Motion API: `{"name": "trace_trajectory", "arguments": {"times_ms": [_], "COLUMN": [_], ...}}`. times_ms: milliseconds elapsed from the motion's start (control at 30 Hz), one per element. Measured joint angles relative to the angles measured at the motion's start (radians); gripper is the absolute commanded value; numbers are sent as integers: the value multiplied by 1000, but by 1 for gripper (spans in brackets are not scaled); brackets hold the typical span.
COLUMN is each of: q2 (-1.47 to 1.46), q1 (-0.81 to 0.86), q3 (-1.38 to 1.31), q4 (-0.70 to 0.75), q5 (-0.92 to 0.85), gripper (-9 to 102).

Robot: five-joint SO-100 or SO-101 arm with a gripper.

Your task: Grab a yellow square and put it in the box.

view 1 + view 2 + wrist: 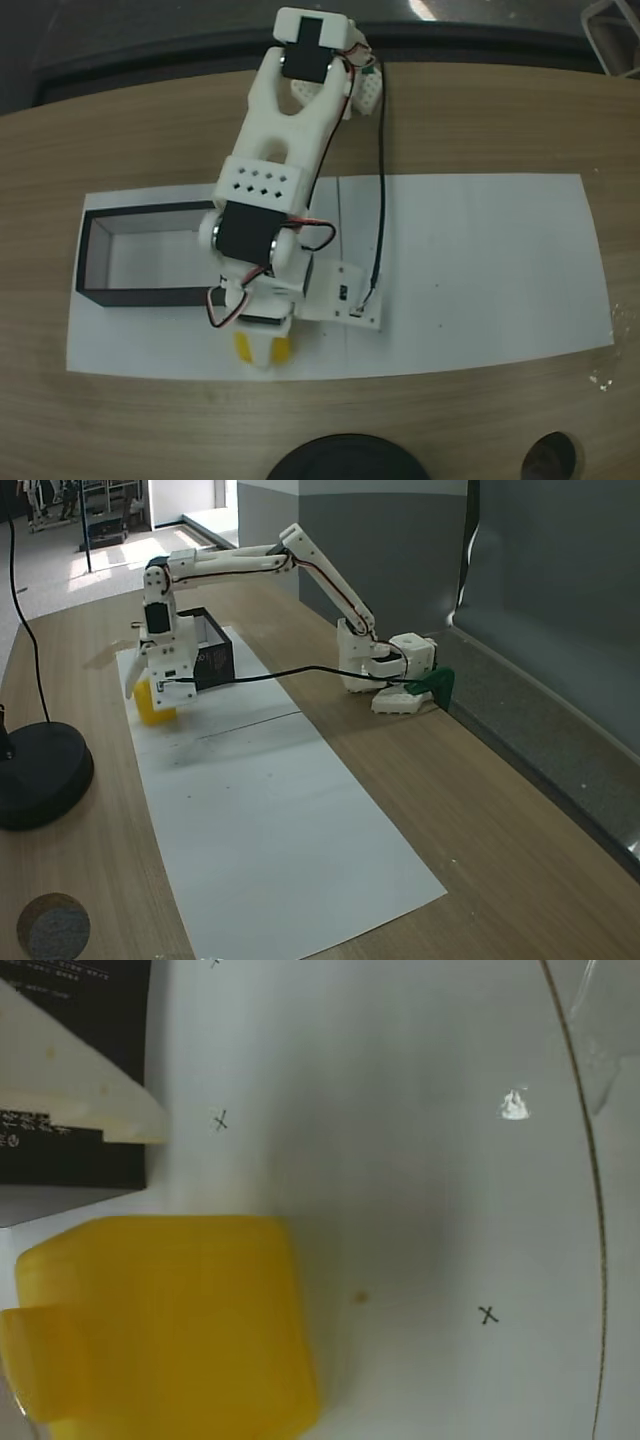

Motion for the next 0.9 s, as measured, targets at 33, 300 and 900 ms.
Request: {"name": "trace_trajectory", "arguments": {"times_ms": [33,300,900], "q2": [-9,-74,-3], "q1": [0,-5,-15], "q3": [-12,-84,-531], "q4": [0,-11,179], "q5": [0,2,2], "gripper": [38,19,17]}}
